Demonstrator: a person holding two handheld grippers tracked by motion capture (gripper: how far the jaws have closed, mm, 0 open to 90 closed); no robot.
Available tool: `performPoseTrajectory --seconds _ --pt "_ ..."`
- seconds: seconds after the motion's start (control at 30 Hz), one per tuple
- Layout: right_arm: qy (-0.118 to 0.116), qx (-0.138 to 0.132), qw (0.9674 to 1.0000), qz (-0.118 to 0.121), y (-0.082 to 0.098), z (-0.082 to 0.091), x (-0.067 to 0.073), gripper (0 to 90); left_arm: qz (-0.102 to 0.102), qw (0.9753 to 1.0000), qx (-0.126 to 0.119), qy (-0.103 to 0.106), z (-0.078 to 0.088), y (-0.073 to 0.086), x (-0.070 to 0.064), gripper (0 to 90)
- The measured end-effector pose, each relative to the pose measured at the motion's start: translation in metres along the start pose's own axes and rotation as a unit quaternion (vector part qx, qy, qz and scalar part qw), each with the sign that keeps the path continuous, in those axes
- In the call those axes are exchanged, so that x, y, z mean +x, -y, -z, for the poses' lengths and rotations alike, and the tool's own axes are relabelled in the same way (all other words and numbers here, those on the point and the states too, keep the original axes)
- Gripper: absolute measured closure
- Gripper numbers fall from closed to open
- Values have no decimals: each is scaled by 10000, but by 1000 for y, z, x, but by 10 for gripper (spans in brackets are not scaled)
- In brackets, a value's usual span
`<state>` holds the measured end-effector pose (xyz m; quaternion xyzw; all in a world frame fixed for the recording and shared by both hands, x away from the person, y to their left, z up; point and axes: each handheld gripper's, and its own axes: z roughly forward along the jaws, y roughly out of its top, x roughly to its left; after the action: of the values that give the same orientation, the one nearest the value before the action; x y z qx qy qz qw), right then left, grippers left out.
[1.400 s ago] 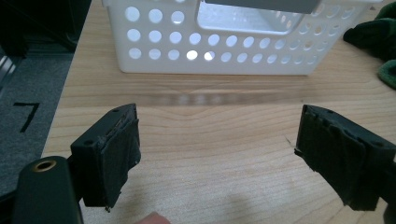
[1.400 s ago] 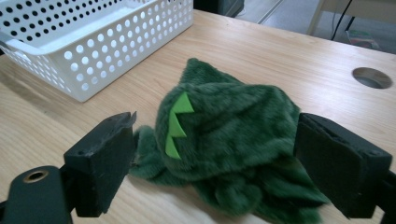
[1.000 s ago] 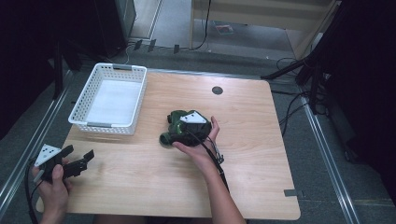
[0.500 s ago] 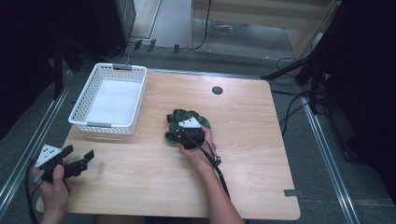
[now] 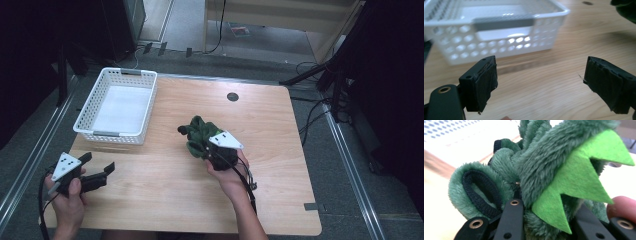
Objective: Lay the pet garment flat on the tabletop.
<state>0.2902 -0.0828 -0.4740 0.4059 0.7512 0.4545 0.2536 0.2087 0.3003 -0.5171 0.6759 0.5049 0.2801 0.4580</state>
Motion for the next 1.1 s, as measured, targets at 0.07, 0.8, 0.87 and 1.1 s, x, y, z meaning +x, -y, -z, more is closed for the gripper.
performPoseTrajectory --seconds 0.07,0.8,0.87,1.1 --pt "-92 -17 9998 158 7 23 7 777 -77 9996 -90 254 -5 -13 -21 114" --pt "-884 63 9961 -47 40 54 2 432 -355 9871 141 1552 -55 -17 -100 130" --pt "-878 97 9961 3 40 55 0 412 -381 9876 179 1509 -57 -17 -101 135" --pt "-1571 207 9874 11 38 57 -2 274 -348 9811 472 1845 -71 -13 -110 136"
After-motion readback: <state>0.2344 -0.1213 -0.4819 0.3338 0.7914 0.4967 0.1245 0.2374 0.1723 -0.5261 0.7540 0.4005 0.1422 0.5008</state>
